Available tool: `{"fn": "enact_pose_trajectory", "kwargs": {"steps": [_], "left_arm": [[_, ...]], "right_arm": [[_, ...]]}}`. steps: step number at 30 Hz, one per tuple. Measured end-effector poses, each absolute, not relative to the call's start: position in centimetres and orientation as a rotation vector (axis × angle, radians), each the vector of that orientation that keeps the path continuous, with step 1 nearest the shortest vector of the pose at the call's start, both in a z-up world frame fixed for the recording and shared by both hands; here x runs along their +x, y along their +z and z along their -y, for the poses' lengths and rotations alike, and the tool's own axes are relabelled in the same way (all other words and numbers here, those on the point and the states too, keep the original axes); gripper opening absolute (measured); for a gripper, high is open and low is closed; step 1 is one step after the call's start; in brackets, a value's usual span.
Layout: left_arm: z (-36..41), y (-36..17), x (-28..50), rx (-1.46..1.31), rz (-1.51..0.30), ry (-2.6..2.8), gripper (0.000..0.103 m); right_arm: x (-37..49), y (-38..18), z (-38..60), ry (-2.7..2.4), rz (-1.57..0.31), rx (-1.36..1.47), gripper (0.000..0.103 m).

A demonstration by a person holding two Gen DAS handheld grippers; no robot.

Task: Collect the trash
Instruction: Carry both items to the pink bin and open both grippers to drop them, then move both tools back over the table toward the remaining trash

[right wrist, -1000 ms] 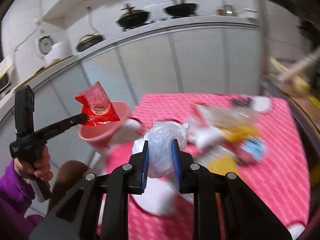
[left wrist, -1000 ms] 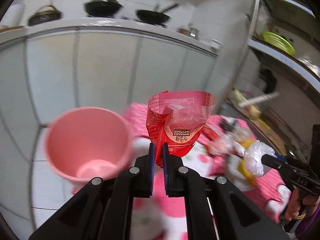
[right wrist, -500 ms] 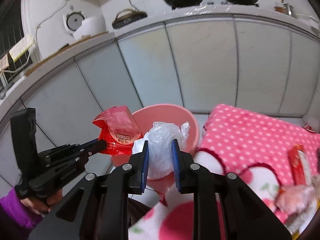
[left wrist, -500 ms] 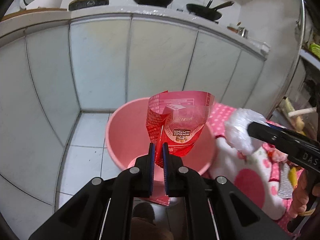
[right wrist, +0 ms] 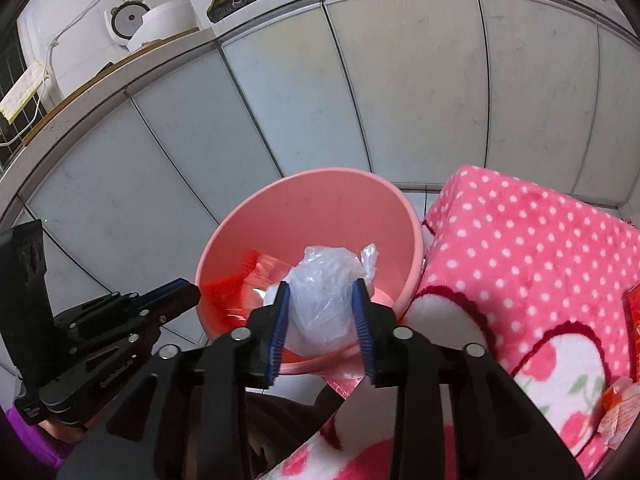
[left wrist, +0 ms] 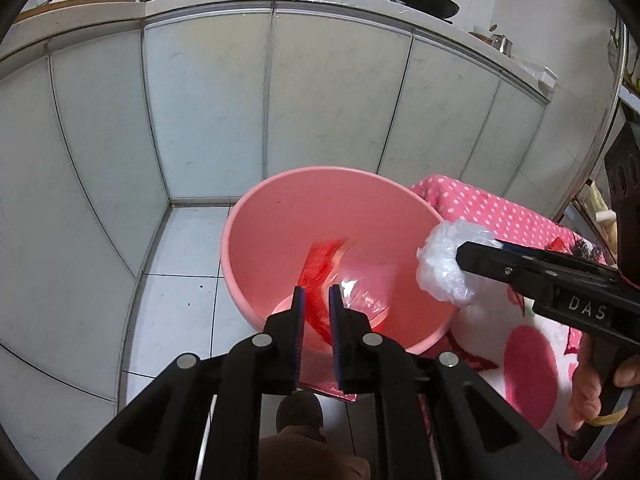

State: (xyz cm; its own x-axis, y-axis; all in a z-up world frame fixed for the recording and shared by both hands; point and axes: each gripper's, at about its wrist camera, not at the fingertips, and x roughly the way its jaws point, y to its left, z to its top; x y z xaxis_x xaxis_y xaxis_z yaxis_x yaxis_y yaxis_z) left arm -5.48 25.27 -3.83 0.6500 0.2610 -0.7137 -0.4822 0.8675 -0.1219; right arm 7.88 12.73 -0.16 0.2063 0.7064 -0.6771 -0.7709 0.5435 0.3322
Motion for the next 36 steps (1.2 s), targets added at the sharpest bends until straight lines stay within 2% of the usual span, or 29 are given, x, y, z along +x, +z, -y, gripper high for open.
{"fn": "enact_pose_trajectory", "kwargs": {"steps": [2, 10, 18, 27, 36], "left_arm": [[-25.3, -3.6, -5.5, -0.319, -0.748, 0.436, 0.022], [-24.6, -1.9, -6.4, -0.34, -0.696, 0.415, 0.023], [-21.3, 0.0, -6.6, -0.338, -0.655, 0.32, 0.037], [-15.4, 1.1, -5.8, -0.304, -0.64, 0.165, 0.037], [-10.1, 0.8, -4.0, -0.261, -0.682, 0.05, 0.037]], "right_arm": [[7.9, -0.1, -12.8, 1.031, -0.88, -0.084, 0.04], [6.9, 1.8, -11.4, 1.028, -0.813, -0.084, 0.041], [4.0, 3.4, -6.2, 0.973, -0.735, -0.096, 0.041], [2.0, 4.8, 3.1, 0.825, -0.67, -0.053, 0.041], [1.5, 3.5, 13.9, 0.606, -0.663, 0.029, 0.041]]}}
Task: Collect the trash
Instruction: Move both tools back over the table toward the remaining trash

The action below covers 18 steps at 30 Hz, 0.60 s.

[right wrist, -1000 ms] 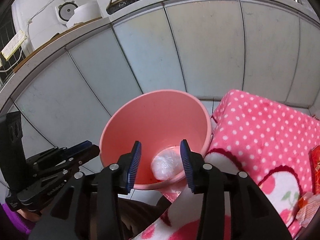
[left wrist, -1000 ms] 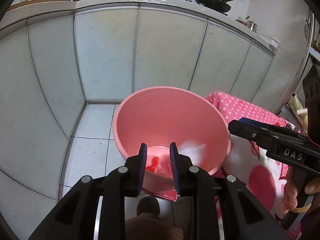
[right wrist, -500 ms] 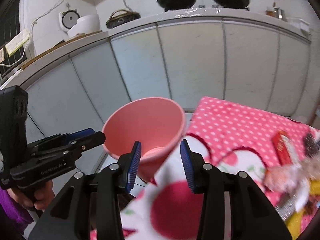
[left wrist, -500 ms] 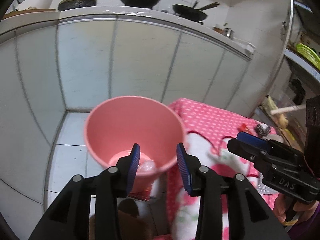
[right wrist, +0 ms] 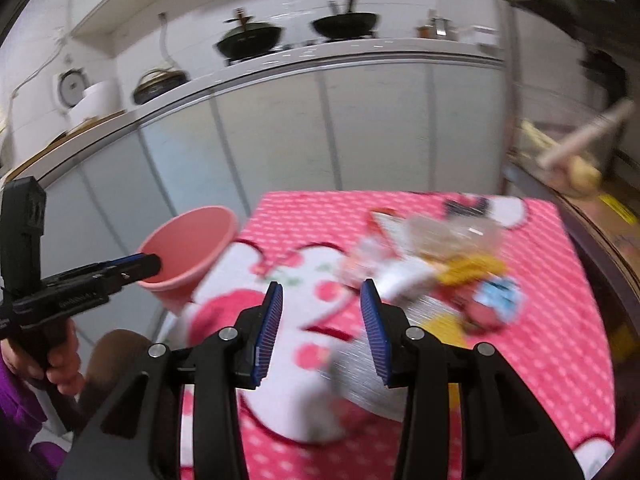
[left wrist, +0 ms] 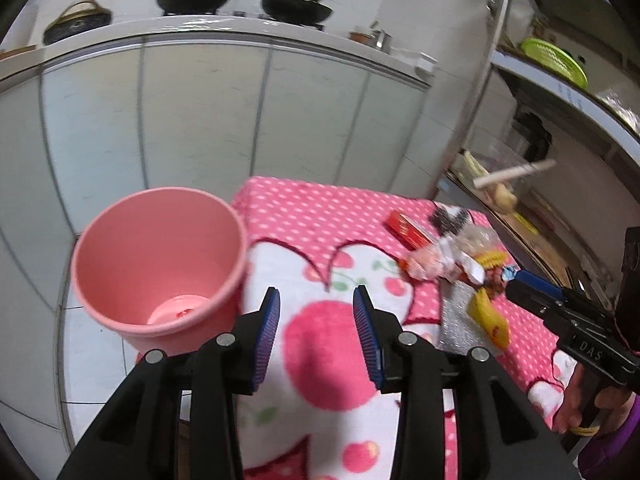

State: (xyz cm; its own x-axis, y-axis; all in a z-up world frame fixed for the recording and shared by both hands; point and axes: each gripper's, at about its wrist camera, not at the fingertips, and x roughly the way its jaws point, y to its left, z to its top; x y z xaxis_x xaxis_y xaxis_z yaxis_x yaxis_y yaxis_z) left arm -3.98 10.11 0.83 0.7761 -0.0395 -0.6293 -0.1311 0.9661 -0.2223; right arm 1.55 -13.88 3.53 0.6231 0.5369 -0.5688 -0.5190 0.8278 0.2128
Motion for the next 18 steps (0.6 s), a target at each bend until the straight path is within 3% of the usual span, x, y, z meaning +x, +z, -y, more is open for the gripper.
{"fn": "enact_pose_trajectory", "kwargs": {"steps": [18], "left_arm": [[-1.2, 0.0, 5.2, -0.105, -0.734, -0.142, 0.042]], "right_arm": [[3.4, 0.8, 22.6, 0.446, -0.679, 0.116, 0.041]]}}
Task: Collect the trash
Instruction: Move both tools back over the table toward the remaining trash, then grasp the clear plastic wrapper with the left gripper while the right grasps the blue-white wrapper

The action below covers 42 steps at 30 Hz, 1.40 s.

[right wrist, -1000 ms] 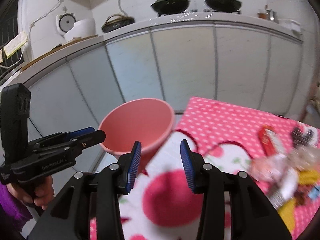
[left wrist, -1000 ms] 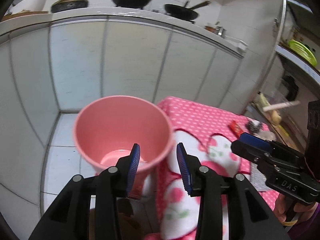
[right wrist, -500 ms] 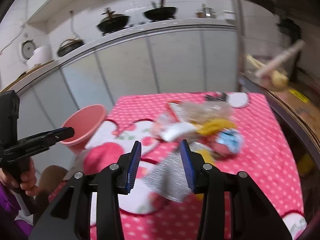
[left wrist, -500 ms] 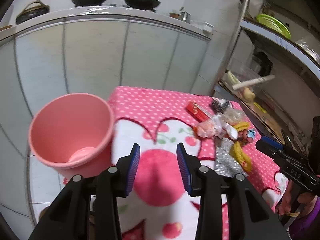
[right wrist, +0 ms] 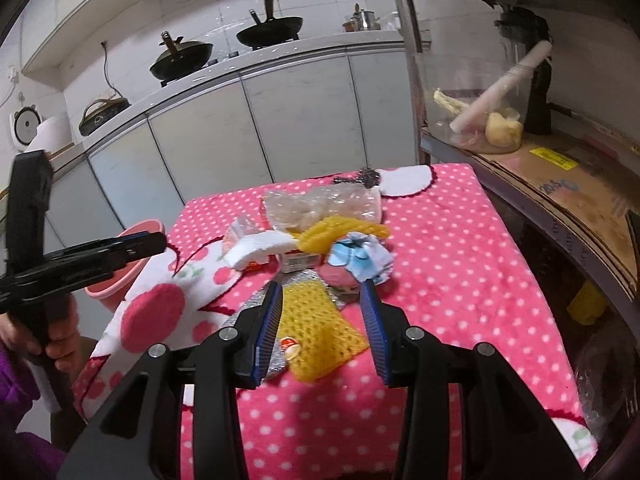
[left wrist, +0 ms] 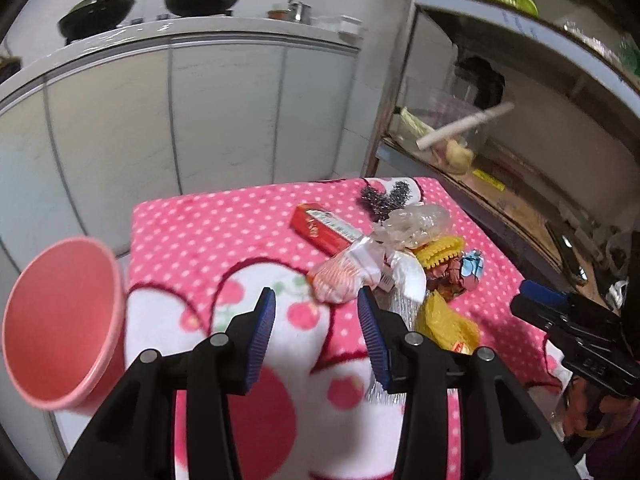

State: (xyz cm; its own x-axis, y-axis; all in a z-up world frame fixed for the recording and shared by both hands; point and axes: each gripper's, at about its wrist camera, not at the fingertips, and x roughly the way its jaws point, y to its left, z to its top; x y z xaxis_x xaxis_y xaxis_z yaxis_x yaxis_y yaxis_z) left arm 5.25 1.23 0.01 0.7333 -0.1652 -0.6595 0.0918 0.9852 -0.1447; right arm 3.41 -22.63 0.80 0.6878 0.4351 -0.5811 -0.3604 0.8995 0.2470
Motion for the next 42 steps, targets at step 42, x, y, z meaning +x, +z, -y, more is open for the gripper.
{"fn": "enact_pose_trajectory", "kwargs": {"steps": [42], "left_arm": [[-2.1, -1.1, 6.3, -0.178, -0.732, -0.158, 0.008]], "right_arm": [[9.9, -2.0, 23.4, 0.428, -0.783, 0.223, 0.041]]}}
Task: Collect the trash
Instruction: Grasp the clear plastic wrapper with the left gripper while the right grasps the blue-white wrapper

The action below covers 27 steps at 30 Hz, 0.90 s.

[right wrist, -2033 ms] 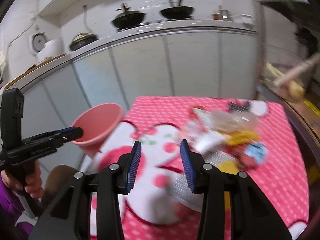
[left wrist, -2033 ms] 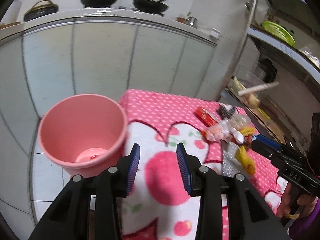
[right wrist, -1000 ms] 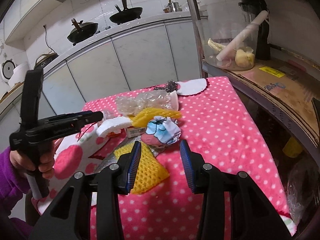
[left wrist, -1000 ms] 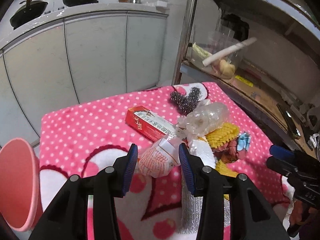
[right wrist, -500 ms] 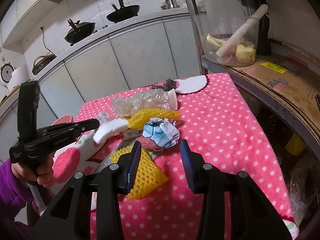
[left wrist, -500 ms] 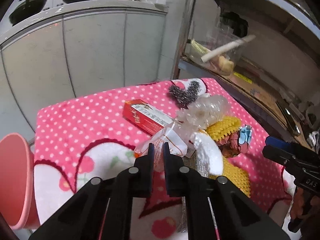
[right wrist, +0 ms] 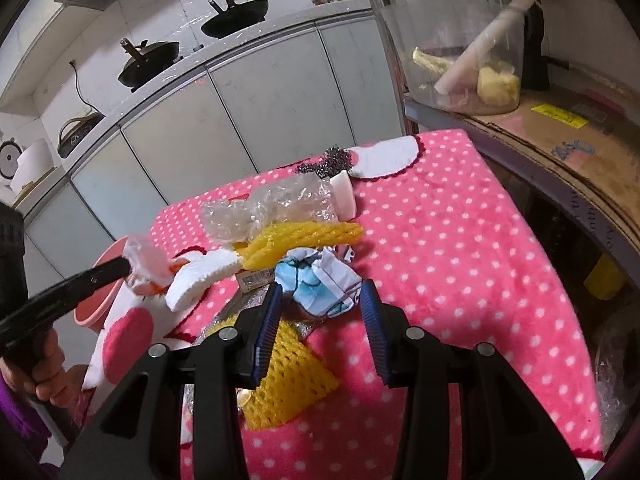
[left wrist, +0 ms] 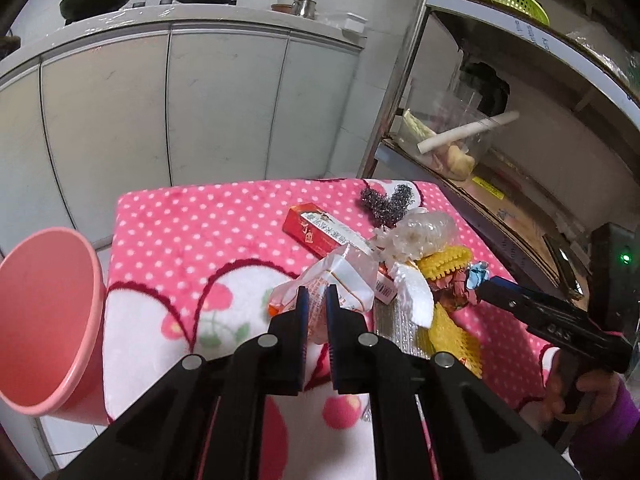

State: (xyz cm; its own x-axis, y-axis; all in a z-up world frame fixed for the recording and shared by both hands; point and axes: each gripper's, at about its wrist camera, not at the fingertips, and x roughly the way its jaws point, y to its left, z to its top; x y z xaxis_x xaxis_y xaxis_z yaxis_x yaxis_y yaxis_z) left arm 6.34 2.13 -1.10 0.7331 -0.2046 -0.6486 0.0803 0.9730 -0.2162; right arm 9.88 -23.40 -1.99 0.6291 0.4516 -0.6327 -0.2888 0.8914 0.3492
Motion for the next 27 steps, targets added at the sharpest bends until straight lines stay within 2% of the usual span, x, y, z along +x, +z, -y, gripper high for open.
{"fn": "enact_pose_trajectory", "kwargs": {"steps": [8, 9, 10, 16, 27], "left_arm": [[-2.3, -0.9, 5.8, -0.195, -0.729, -0.163, 0.008], [-2.3, -0.9, 5.8, -0.196, -0.728, -0.163, 0.008], [-2.2, -0.8, 5.7, -0.197, -0.727, -0.163, 0.008], [-2.1, -0.4, 5.2, -0.196, -0.715, -0.166, 0.008], [-3.0, 1.9, 2.6, -0.218, -0.648, -0.161, 0.008]], "right_arm": [[10.3, -2.5, 23.5, 0.459, -0.788, 0.231, 0.04], [10.2, -2.6, 23.5, 0.466, -0.791, 0.232, 0.037], [10.1, -2.6, 23.6, 0.471, -0.794, 0.23, 0.028], [9.0, -2.5, 24.2, 0.462, -0.787, 0.229, 0.02], [5.6, 1.6, 26.4, 0.447, -0.679, 0.243, 0.018]]}}
